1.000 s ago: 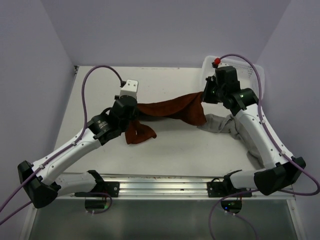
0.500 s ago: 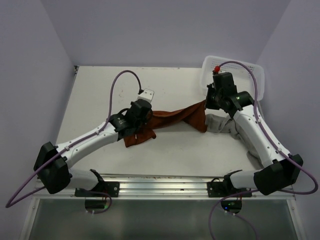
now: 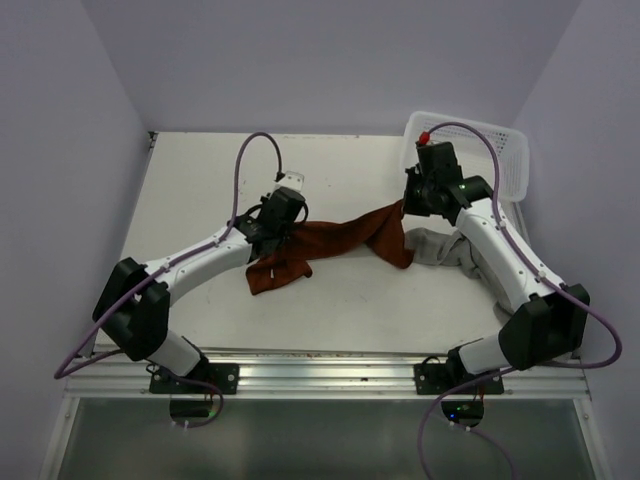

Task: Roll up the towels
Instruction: Flatten the towel

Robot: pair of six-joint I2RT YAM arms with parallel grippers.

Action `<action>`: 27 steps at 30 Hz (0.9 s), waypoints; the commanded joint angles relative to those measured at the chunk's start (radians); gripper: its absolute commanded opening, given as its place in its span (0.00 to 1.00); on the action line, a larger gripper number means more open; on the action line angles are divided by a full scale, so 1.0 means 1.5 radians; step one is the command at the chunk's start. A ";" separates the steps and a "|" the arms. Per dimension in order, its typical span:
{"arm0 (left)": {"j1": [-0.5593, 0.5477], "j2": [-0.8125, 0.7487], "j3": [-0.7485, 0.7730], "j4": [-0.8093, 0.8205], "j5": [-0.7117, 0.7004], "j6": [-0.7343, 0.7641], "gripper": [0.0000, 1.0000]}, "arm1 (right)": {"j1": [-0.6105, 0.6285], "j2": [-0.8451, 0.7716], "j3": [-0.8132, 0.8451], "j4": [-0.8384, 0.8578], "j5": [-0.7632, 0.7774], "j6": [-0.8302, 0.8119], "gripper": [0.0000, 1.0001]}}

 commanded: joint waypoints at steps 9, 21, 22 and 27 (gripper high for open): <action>0.047 0.025 0.052 0.032 0.064 0.014 0.52 | -0.002 0.131 0.095 0.053 -0.069 0.000 0.00; 0.046 -0.095 0.014 -0.072 0.184 -0.079 0.60 | -0.001 0.187 0.151 0.048 -0.063 -0.013 0.00; 0.043 -0.103 -0.013 -0.081 0.191 -0.093 0.59 | -0.002 0.185 0.134 0.059 -0.064 -0.010 0.00; -0.032 -0.175 -0.095 -0.068 0.185 -0.168 0.47 | -0.002 0.186 0.100 0.074 -0.066 -0.012 0.00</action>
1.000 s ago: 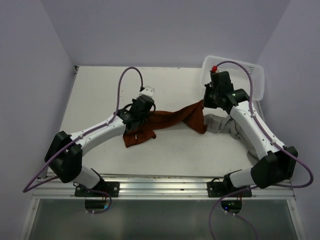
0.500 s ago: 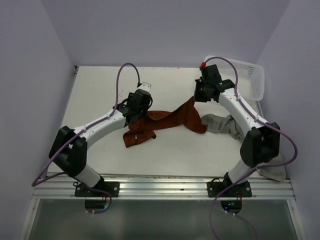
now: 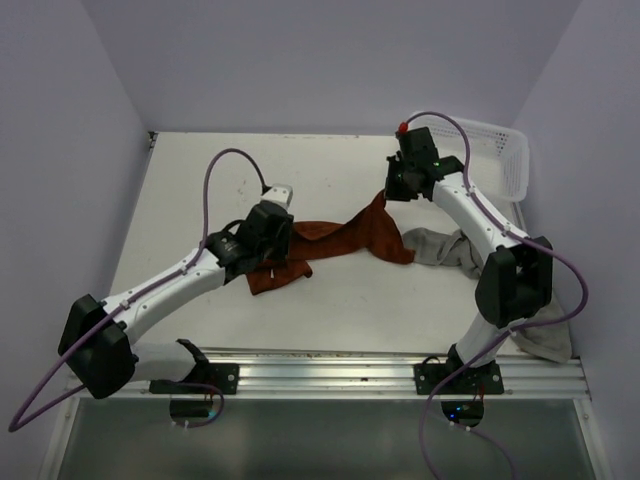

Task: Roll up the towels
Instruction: Flatten the towel

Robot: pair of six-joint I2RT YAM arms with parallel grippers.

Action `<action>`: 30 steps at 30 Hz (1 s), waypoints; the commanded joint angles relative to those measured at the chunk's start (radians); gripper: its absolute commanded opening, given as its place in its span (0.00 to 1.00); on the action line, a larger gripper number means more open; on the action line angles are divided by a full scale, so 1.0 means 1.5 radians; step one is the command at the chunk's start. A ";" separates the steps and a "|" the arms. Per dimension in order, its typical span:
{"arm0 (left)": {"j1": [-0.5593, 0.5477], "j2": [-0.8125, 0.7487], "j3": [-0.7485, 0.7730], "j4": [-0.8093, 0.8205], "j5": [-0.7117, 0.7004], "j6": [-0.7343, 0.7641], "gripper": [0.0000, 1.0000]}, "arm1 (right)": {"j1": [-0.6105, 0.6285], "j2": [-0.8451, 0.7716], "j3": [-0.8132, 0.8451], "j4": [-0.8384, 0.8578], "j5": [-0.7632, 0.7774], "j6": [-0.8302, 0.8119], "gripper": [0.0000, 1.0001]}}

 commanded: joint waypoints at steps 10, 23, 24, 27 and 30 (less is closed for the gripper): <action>-0.057 0.001 -0.141 0.034 0.023 -0.099 0.29 | -0.002 -0.010 -0.052 0.036 -0.010 -0.017 0.00; -0.057 0.065 -0.170 0.064 -0.045 -0.101 0.34 | -0.002 0.000 -0.061 0.041 -0.015 -0.021 0.00; -0.057 0.069 -0.170 0.065 -0.055 -0.098 0.34 | -0.002 0.001 -0.062 0.041 -0.015 -0.022 0.00; -0.057 0.079 -0.170 0.068 -0.067 -0.091 0.35 | -0.002 0.002 -0.063 0.042 -0.016 -0.023 0.00; -0.056 0.093 -0.171 0.075 -0.065 -0.090 0.35 | -0.002 0.003 -0.063 0.042 -0.017 -0.023 0.00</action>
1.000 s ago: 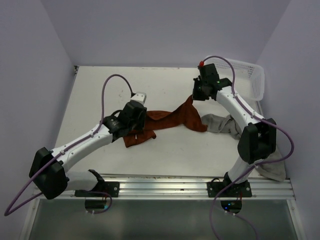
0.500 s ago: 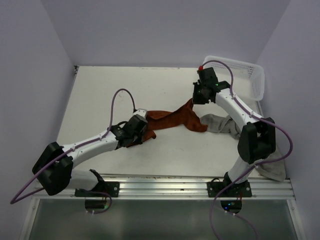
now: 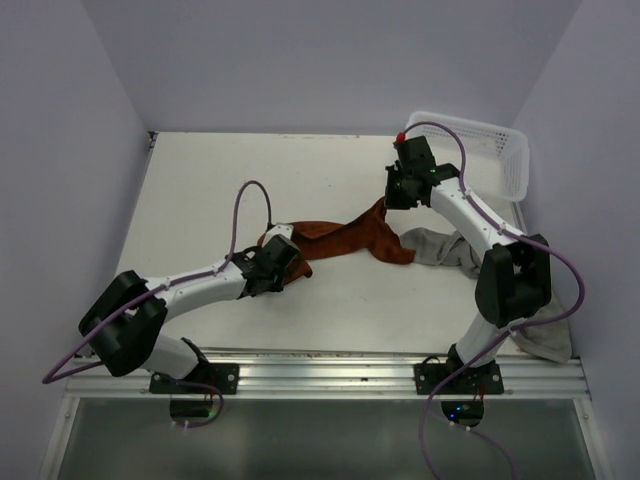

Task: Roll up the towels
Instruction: Flatten the towel

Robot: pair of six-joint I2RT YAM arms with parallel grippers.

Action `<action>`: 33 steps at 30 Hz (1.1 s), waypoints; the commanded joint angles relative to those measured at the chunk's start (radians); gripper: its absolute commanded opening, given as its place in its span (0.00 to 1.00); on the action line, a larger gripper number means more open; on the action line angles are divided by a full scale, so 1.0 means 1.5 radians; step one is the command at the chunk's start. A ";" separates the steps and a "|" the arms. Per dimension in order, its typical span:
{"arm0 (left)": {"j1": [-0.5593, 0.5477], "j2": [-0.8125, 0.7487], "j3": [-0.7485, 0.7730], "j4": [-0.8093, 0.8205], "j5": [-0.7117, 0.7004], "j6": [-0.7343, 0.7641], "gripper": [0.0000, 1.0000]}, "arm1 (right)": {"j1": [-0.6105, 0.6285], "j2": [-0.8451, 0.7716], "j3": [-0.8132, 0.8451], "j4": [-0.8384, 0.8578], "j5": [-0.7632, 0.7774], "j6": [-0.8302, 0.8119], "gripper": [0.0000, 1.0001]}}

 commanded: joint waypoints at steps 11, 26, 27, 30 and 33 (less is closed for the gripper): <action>0.001 0.028 -0.022 0.055 -0.026 -0.009 0.34 | -0.003 0.007 -0.009 0.020 -0.018 -0.014 0.00; 0.001 -0.036 -0.017 0.013 -0.036 -0.014 0.16 | -0.004 0.009 -0.011 0.015 -0.008 -0.020 0.00; 0.001 -0.042 -0.018 0.009 -0.037 -0.014 0.17 | -0.004 0.009 -0.011 0.015 -0.007 -0.020 0.00; 0.001 -0.063 -0.013 -0.008 -0.038 -0.019 0.15 | -0.005 0.010 -0.011 0.014 -0.007 -0.020 0.00; 0.001 -0.073 0.003 -0.032 -0.042 -0.030 0.16 | -0.006 0.008 -0.009 0.009 -0.004 -0.022 0.00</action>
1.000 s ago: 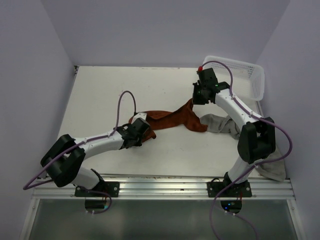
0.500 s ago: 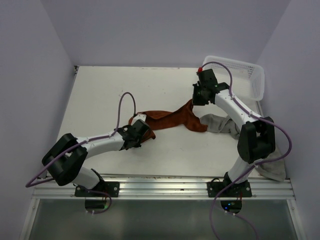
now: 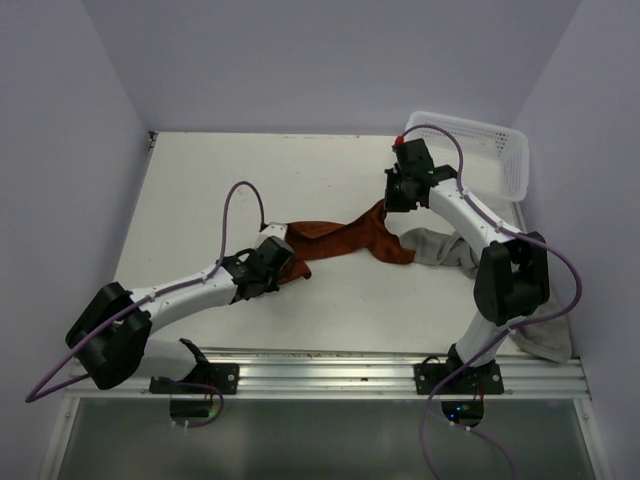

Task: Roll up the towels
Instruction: Flatten the towel

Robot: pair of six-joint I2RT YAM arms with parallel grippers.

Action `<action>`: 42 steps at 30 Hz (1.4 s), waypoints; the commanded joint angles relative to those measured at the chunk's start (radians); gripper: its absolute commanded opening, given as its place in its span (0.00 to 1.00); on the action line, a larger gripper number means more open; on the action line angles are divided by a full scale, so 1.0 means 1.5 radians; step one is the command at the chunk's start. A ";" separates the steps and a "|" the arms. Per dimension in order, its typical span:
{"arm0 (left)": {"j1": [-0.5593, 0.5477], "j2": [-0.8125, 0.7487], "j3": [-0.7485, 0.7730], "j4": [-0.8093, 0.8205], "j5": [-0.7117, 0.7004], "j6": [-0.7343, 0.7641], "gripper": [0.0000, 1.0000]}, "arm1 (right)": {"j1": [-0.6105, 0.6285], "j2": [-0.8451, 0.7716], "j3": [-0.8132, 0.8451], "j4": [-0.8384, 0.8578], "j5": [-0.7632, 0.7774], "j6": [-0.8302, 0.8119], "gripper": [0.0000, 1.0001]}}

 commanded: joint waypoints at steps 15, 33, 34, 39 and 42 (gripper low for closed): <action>0.001 -0.066 0.029 -0.058 -0.028 -0.041 0.00 | -0.008 -0.004 0.012 -0.014 0.018 -0.022 0.00; 0.197 -0.119 0.250 -0.114 -0.056 0.052 0.00 | -0.008 -0.113 0.011 -0.025 0.044 -0.100 0.00; 0.209 -0.117 0.265 -0.115 -0.055 0.062 0.00 | -0.008 -0.121 0.007 -0.010 0.040 -0.120 0.00; 0.316 -0.094 0.357 -0.115 -0.013 0.106 0.00 | -0.009 -0.155 -0.002 0.019 0.020 -0.165 0.00; 0.375 -0.076 0.395 -0.108 0.021 0.114 0.00 | -0.009 -0.169 0.009 0.025 0.030 -0.217 0.00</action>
